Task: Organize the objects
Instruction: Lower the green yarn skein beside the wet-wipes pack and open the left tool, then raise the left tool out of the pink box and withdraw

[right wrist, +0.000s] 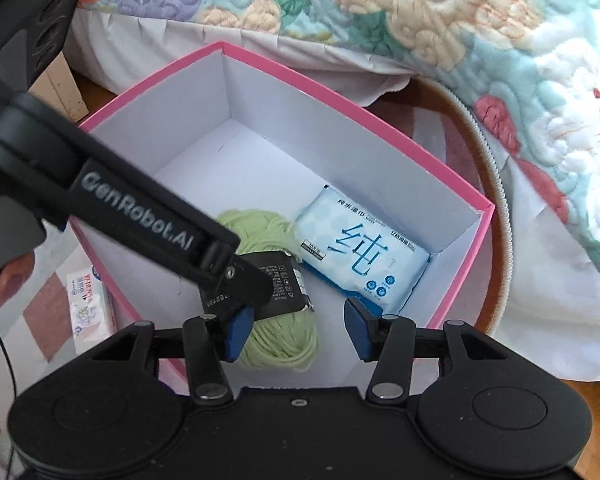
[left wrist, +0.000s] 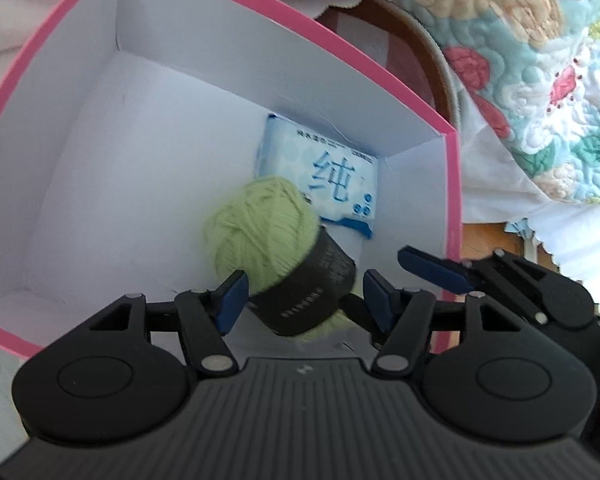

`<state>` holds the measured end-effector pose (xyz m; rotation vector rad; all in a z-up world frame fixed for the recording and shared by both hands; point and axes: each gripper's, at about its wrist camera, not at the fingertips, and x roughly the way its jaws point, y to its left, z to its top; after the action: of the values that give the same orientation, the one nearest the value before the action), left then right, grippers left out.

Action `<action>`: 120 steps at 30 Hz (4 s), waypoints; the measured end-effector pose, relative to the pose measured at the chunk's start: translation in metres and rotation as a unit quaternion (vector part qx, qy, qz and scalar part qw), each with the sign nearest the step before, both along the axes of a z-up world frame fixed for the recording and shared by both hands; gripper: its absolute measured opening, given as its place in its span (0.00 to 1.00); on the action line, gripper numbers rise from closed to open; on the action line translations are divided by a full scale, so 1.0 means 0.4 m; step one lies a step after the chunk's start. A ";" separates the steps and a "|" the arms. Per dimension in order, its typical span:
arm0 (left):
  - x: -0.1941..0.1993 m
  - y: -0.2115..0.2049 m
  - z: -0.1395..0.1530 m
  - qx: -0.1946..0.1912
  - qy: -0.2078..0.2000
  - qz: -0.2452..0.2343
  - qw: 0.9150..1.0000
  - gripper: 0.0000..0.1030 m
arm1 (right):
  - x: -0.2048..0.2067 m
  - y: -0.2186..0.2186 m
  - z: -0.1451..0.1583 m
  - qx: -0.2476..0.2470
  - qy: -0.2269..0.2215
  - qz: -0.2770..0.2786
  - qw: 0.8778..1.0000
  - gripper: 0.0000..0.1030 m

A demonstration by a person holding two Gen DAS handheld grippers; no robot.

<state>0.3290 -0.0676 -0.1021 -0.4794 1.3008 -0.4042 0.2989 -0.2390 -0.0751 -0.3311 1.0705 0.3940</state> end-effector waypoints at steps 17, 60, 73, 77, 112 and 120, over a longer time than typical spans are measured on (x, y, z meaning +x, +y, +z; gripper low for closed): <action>0.050 0.026 -0.046 0.023 -0.018 -0.010 1.000 0.36 | -0.045 -0.037 0.013 0.065 -0.004 -0.047 0.997 0.35; -0.175 0.046 0.210 0.094 -0.097 -0.052 0.990 0.53 | -0.216 -0.054 0.206 0.112 -0.082 -0.077 0.987 0.64; -0.310 0.126 0.356 0.101 -0.110 -0.057 0.987 0.61 | -0.310 -0.006 0.291 0.114 -0.102 -0.078 0.985 0.86; -0.338 0.145 0.389 0.106 -0.116 -0.052 0.986 0.74 | -0.348 0.004 0.315 0.117 -0.115 -0.060 0.985 0.87; -0.516 0.205 0.375 0.118 -0.146 -0.055 0.981 0.98 | -0.551 0.077 0.301 0.159 -0.143 0.038 0.976 0.88; -0.520 0.203 0.301 0.122 -0.134 -0.049 0.982 1.00 | -0.542 0.119 0.234 0.088 -0.099 0.064 0.989 0.93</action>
<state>0.1210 0.0137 0.0183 -0.1483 1.0956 -0.3726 0.0822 -0.1913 0.0187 -0.2754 0.8162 0.5559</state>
